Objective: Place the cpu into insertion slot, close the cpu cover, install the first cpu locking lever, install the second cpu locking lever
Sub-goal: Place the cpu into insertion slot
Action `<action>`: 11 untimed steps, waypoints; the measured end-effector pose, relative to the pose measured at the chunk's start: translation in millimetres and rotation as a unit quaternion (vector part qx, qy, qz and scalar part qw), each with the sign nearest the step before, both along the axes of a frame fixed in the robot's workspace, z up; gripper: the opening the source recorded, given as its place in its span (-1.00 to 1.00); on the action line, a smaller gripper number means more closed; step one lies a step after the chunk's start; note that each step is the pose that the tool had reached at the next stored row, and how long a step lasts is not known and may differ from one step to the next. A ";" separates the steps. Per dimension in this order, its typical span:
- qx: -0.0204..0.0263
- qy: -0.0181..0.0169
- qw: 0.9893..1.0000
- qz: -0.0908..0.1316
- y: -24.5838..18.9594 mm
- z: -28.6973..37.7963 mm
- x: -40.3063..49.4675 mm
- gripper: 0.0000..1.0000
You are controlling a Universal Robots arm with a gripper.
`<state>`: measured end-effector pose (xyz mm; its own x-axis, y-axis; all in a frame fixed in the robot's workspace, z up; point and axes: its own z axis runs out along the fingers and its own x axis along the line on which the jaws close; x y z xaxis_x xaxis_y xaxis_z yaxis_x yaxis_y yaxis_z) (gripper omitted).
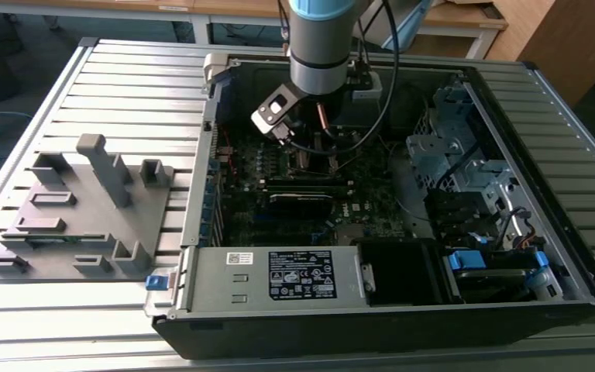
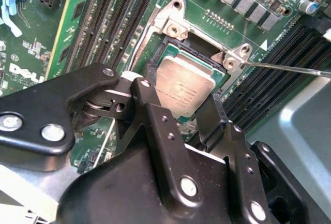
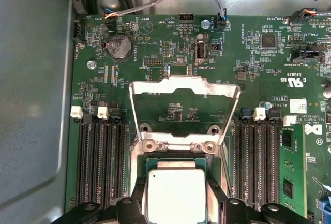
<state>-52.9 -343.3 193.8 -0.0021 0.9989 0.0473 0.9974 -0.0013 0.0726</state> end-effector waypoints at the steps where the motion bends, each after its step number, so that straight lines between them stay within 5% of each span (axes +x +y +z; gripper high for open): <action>1: 0.000 0.000 1.000 0.000 0.0 -0.4 -0.1 0.08; 11: 0.000 -0.001 1.000 0.000 0.0 -2.3 -0.8 0.08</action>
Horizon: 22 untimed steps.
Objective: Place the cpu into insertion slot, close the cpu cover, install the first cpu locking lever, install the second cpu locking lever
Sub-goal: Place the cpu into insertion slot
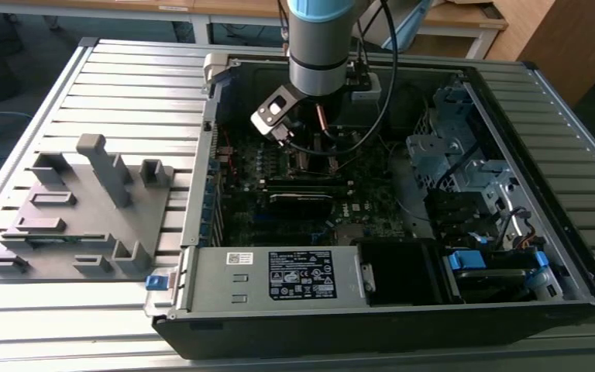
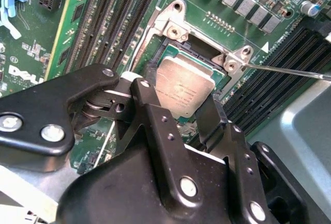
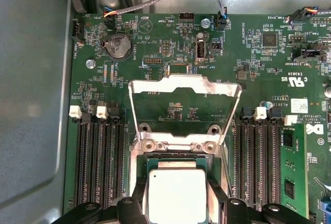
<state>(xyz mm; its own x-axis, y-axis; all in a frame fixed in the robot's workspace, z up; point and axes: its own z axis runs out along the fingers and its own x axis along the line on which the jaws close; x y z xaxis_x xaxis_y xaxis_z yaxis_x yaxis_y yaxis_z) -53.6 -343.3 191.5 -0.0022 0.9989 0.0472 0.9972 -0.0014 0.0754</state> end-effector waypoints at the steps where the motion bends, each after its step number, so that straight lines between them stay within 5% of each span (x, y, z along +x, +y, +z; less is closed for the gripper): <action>1: 0.000 0.000 1.000 0.000 0.0 0.0 0.0 0.08; 9: -0.001 0.000 1.000 0.000 0.0 1.7 0.0 0.08; 15: -0.008 -0.001 1.000 0.000 0.5 1.8 0.0 0.08; 22: -0.009 0.000 1.000 0.000 1.8 0.6 0.0 0.08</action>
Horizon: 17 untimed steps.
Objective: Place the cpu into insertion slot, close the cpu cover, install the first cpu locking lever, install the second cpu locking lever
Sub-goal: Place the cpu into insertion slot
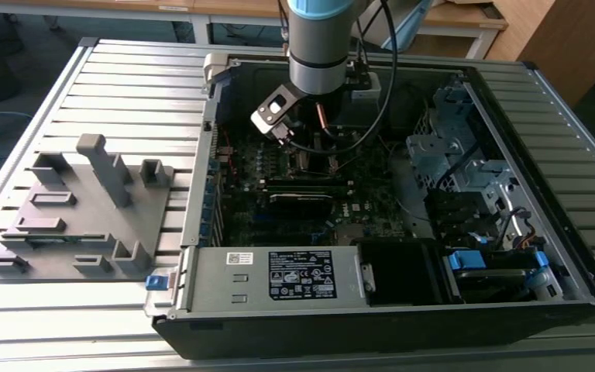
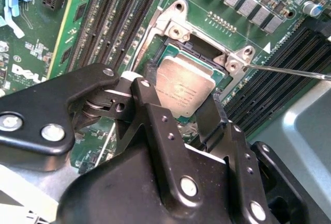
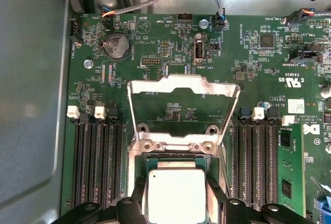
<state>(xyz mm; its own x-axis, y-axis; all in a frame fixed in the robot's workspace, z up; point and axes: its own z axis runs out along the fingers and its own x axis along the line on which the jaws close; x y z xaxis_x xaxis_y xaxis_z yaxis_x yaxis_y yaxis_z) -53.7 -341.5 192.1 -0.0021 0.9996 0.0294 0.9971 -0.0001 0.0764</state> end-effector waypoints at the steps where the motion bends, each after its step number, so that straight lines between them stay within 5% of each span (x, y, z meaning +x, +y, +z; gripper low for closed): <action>1: 0.000 0.000 1.000 0.000 0.1 -0.1 0.0 0.08; 17: 0.000 0.000 1.000 0.000 0.2 -0.3 0.0 0.08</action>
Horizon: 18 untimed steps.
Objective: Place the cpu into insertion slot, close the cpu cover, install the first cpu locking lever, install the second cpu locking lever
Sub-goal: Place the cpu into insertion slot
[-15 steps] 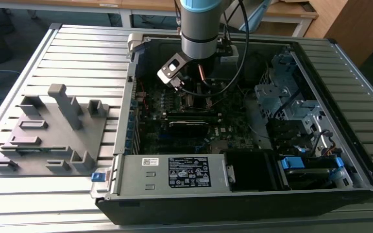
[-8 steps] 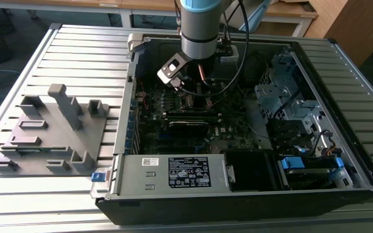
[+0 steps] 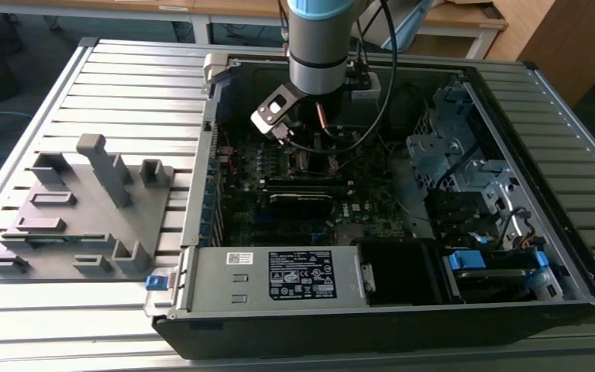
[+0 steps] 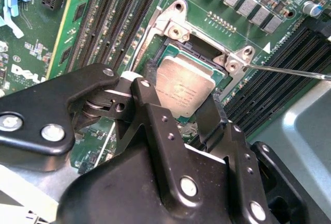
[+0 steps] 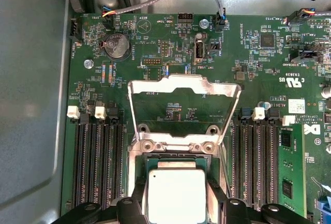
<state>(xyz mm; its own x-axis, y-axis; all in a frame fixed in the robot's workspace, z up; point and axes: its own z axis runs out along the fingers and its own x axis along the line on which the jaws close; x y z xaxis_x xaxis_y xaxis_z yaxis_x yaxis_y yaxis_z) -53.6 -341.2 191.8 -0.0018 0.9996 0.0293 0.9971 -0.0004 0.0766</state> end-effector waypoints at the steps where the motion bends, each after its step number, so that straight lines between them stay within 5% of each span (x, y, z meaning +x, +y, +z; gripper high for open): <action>1: 0.000 0.000 1.000 0.000 0.0 0.0 0.0 0.08; 14: 0.000 0.000 1.000 0.000 0.0 0.2 0.0 0.08; 18: 0.000 0.000 1.000 0.000 0.0 0.3 0.0 0.22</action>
<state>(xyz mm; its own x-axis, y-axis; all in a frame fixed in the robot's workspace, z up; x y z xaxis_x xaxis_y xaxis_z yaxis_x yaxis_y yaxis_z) -53.6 -341.2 192.1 -0.0019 0.9996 0.0292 0.9971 -0.0004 0.0765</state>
